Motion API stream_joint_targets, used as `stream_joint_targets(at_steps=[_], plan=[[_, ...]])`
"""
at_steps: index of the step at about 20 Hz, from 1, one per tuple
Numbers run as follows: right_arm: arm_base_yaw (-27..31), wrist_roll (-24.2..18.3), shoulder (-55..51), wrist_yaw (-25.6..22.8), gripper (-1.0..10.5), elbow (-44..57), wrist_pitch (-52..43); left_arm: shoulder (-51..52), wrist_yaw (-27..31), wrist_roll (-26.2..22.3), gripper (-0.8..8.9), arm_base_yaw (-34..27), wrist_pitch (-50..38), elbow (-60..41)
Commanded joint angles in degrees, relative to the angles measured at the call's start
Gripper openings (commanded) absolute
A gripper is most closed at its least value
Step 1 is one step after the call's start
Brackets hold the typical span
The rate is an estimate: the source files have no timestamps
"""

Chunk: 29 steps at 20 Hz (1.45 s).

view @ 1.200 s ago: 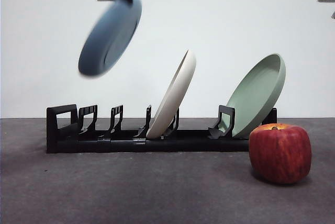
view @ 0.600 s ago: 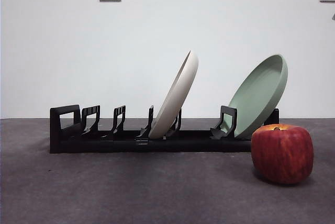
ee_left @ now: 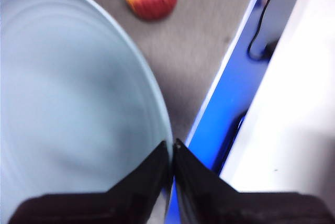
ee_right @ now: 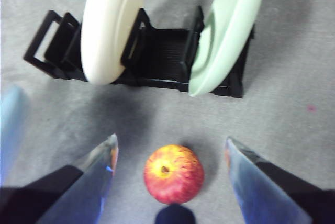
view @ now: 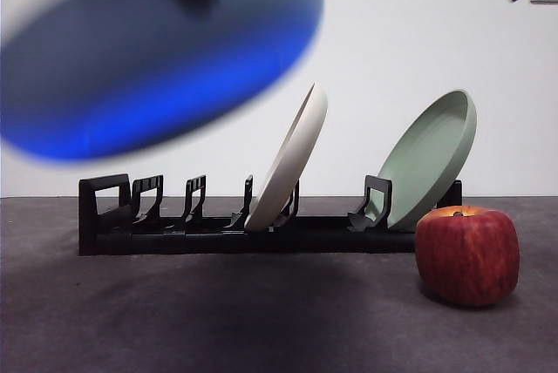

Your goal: Take the blue plate from the plate rack,put the plate on the table,take the apple from the table,put the apple in the plate

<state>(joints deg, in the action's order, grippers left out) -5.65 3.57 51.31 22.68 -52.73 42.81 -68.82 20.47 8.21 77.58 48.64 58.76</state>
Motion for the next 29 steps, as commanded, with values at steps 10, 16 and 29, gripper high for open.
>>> stream_joint_targets(at_steps=[10,16,29], plan=[[-0.07,-0.48,0.04,-0.50,3.5,-0.22,2.14,-26.95,4.92,-8.48,-0.09,-4.20,-15.72,-1.84],[-0.09,-0.48,0.04,-0.42,3.5,-0.22,2.75,-27.76,-2.93,-8.46,2.88,-9.38,-15.28,-1.84],[-4.02,-1.18,4.17,-1.55,5.9,-0.22,2.05,-3.87,-0.79,-8.48,3.81,-10.21,-2.10,16.09]])
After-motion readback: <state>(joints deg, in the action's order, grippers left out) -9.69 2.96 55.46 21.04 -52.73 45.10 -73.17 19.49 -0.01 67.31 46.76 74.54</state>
